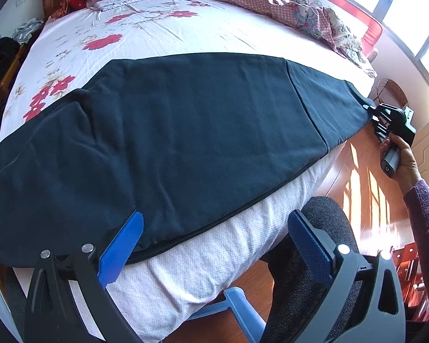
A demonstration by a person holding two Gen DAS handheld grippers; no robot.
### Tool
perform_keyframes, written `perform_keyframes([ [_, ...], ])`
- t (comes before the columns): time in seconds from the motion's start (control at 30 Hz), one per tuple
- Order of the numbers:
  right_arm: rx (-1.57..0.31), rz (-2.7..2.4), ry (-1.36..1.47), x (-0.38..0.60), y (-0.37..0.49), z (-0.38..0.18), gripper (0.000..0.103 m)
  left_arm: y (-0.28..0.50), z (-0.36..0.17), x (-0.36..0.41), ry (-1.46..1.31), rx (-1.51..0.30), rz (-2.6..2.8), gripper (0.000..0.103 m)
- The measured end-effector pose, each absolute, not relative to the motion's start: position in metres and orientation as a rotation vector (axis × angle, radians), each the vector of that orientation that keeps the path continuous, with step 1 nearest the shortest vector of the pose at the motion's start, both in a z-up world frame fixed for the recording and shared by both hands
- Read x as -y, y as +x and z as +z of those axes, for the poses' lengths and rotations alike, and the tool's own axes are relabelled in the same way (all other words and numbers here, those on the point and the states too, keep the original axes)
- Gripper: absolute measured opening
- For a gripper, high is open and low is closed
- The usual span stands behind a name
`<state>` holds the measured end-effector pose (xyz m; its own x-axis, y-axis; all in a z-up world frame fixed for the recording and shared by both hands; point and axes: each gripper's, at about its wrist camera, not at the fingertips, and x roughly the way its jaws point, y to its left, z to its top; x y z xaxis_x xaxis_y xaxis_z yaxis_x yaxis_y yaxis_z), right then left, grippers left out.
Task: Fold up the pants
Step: 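Grasp the pant leg cuff with the right tool and lift it, then fold the lifted cuff over onto the pants with the right tool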
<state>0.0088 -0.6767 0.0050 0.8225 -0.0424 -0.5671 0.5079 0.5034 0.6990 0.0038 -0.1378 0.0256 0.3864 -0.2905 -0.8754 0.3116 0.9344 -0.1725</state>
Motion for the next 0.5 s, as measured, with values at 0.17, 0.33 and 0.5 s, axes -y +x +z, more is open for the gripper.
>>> perform_keyframes([
  [0.17,-0.593,-0.310,0.567,0.610,0.044,0.089,0.009,0.006,0.036,0.114,-0.026,-1.073,-0.343,0.101],
  [0.33,-0.613,-0.176,0.079,0.473,0.065,0.148,0.009,0.006,0.050,0.067,-0.071,-1.020,-0.252,0.101],
  [0.5,-0.632,0.021,-0.313,0.307,0.045,0.130,0.009,0.000,0.060,0.005,-0.137,-0.968,-0.118,0.101],
])
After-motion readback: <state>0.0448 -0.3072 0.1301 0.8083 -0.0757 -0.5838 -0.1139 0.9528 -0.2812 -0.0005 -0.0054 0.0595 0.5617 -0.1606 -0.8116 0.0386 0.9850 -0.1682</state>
